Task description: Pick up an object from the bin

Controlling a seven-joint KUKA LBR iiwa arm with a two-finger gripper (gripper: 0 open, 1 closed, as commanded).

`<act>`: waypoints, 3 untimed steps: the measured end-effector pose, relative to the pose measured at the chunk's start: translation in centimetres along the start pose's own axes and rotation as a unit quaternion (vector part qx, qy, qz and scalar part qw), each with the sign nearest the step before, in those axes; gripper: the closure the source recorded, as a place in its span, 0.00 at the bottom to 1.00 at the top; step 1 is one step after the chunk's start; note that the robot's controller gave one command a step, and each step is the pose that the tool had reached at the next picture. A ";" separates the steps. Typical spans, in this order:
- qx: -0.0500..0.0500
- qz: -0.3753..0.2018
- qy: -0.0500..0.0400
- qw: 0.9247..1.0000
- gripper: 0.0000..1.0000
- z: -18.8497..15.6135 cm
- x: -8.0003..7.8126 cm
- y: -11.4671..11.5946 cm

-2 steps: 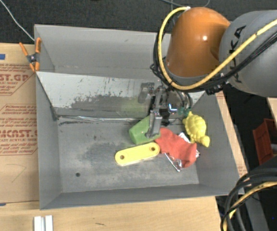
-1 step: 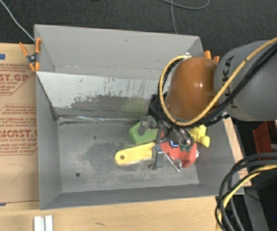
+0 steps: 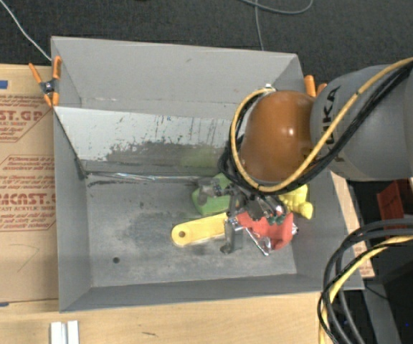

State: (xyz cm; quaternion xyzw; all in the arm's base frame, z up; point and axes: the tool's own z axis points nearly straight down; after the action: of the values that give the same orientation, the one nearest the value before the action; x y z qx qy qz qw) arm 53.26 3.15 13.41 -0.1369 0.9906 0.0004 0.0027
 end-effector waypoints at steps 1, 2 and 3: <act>-0.001 0.099 0.003 0.995 1.00 6.4 1.6 1.4; -0.001 0.099 0.003 0.995 1.00 6.4 1.6 1.4; -0.001 0.071 0.004 0.997 1.00 6.4 4.6 0.1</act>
Offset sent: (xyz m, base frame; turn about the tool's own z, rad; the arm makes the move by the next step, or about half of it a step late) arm 0.0000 0.0000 0.0000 0.0000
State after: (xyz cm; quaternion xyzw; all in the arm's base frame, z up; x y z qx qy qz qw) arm 48.84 2.05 6.93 -0.0666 0.9978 0.0010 -0.0010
